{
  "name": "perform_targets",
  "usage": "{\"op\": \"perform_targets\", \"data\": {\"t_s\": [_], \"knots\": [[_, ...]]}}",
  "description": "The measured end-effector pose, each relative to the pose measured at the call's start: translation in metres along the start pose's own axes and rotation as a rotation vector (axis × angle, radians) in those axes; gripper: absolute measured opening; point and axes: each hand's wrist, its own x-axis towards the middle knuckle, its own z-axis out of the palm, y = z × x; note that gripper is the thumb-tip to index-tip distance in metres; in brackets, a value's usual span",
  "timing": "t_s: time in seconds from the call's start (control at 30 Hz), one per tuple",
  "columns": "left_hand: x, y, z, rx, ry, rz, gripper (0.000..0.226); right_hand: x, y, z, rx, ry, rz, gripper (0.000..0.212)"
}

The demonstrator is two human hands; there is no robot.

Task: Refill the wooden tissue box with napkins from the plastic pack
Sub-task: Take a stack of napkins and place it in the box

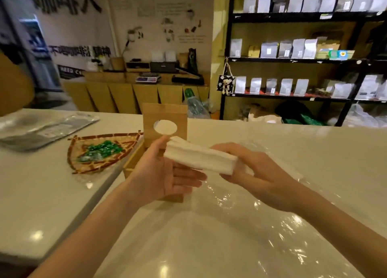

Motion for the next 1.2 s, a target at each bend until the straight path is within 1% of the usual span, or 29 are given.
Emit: {"op": "perform_targets", "data": {"t_s": [0.03, 0.1, 0.17, 0.2, 0.23, 0.27, 0.3, 0.33, 0.4, 0.43, 0.47, 0.5, 0.53, 0.57, 0.6, 0.67, 0.73, 0.83, 0.9, 0.97, 1.0, 1.1, 1.13, 1.2], "knots": [[-0.004, 0.002, -0.002, -0.055, 0.022, 0.002, 0.069, 0.002, 0.002, 0.003, -0.112, -0.049, -0.08, 0.036], [-0.013, 0.007, -0.002, -0.101, 0.059, -0.01, 0.047, 0.005, 0.01, 0.01, -0.337, -0.107, -0.252, 0.041], [-0.018, 0.008, -0.005, -0.034, 0.134, 0.003, 0.021, 0.011, 0.021, 0.018, -0.552, -0.111, -0.39, 0.041], [-0.02, 0.008, -0.008, 0.015, 0.162, 0.01, 0.011, 0.014, 0.025, 0.021, -0.618, -0.093, -0.433, 0.043], [-0.021, 0.009, -0.011, 0.045, 0.182, 0.014, 0.006, 0.018, 0.029, 0.023, -0.626, -0.066, -0.453, 0.046], [-0.02, 0.01, -0.016, 0.056, 0.193, 0.017, 0.008, 0.021, 0.031, 0.025, -0.556, -0.036, -0.426, 0.052], [-0.019, 0.011, -0.021, 0.044, 0.213, 0.013, 0.012, 0.023, 0.029, 0.026, -0.407, 0.005, -0.34, 0.058], [-0.019, 0.012, -0.025, 0.021, 0.239, 0.01, 0.012, 0.026, 0.026, 0.028, -0.218, 0.079, -0.213, 0.061], [-0.019, 0.017, -0.034, -0.042, 0.282, 0.024, 0.003, 0.033, 0.026, 0.03, 0.157, 0.275, 0.061, 0.058], [-0.018, 0.021, -0.037, -0.076, 0.283, 0.027, 0.005, 0.038, 0.027, 0.031, 0.327, 0.296, 0.207, 0.05], [-0.017, 0.024, -0.04, -0.106, 0.276, 0.029, 0.005, 0.044, 0.029, 0.03, 0.503, 0.236, 0.341, 0.039], [-0.016, 0.027, -0.042, -0.124, 0.267, 0.027, 0.006, 0.051, 0.031, 0.031, 0.673, 0.13, 0.472, 0.027], [-0.014, 0.029, -0.045, -0.124, 0.253, 0.017, 0.012, 0.058, 0.031, 0.033, 0.809, 0.027, 0.594, 0.024], [-0.012, 0.032, -0.048, -0.111, 0.24, 0.0, 0.018, 0.063, 0.029, 0.035, 0.904, -0.043, 0.682, 0.026], [-0.01, 0.034, -0.05, -0.083, 0.234, -0.014, 0.022, 0.067, 0.028, 0.038, 0.972, -0.067, 0.73, 0.029], [-0.005, 0.037, -0.056, -0.043, 0.219, -0.029, 0.028, 0.075, 0.027, 0.042, 1.025, -0.024, 0.736, 0.032], [0.0, 0.041, -0.063, -0.052, 0.212, -0.028, 0.029, 0.084, 0.029, 0.042, 1.061, 0.04, 0.716, 0.031], [0.005, 0.047, -0.074, -0.007, 0.221, -0.016, 0.03, 0.097, 0.033, 0.036, 1.106, 0.063, 0.692, 0.032], [0.007, 0.051, -0.076, 0.036, 0.229, -0.008, 0.021, 0.103, 0.034, 0.033, 1.02, 0.063, 0.671, 0.03], [0.007, 0.058, -0.073, 0.129, 0.277, 0.009, 0.011, 0.11, 0.033, 0.032, 0.895, 0.054, 0.636, 0.024], [0.008, 0.062, -0.072, 0.188, 0.318, 0.021, 0.012, 0.112, 0.032, 0.032, 0.845, 0.046, 0.623, 0.021], [0.014, 0.071, -0.075, 0.396, 0.475, 0.072, 0.04, 0.12, 0.03, 0.034, 0.724, 0.066, 0.615, 0.022], [0.016, 0.072, -0.077, 0.486, 0.526, 0.082, 0.045, 0.121, 0.03, 0.036, 0.684, 0.083, 0.615, 0.024], [0.021, 0.069, -0.08, 0.618, 0.594, 0.113, 0.048, 0.124, 0.029, 0.04, 0.605, 0.12, 0.609, 0.026]]}}
